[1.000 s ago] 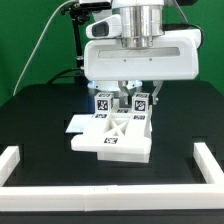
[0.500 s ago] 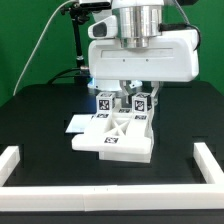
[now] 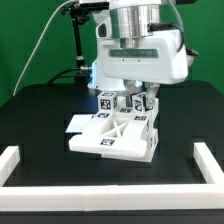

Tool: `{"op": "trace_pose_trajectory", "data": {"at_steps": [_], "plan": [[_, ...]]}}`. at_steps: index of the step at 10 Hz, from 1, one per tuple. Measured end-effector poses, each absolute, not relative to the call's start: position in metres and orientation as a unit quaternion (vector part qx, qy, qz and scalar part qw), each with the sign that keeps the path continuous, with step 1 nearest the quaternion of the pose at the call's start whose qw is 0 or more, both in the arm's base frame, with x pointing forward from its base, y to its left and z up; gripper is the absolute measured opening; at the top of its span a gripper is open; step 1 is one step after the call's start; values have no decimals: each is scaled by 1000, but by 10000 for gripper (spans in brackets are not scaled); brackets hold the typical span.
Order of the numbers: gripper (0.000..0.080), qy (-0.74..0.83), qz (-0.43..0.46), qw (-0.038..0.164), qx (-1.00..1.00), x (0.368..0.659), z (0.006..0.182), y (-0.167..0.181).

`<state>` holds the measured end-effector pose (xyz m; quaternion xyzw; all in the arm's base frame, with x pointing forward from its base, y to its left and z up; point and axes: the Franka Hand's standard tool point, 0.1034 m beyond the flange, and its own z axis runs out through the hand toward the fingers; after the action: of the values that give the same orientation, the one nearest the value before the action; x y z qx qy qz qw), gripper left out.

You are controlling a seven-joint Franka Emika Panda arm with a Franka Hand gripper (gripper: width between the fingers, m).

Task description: Assemble chair

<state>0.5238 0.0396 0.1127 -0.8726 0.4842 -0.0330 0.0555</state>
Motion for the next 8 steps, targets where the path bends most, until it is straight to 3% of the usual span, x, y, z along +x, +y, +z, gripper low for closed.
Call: {"op": "trace_pose_trajectory", "data": {"at_steps": [2, 3, 4, 8], "plan": [[530, 462, -34, 55, -884, 524, 113, 40], [530, 438, -35, 53, -897, 523, 113, 42], [627, 368, -39, 48, -928, 524, 113, 41], [649, 76, -44, 24, -996, 523, 114, 48]]}}
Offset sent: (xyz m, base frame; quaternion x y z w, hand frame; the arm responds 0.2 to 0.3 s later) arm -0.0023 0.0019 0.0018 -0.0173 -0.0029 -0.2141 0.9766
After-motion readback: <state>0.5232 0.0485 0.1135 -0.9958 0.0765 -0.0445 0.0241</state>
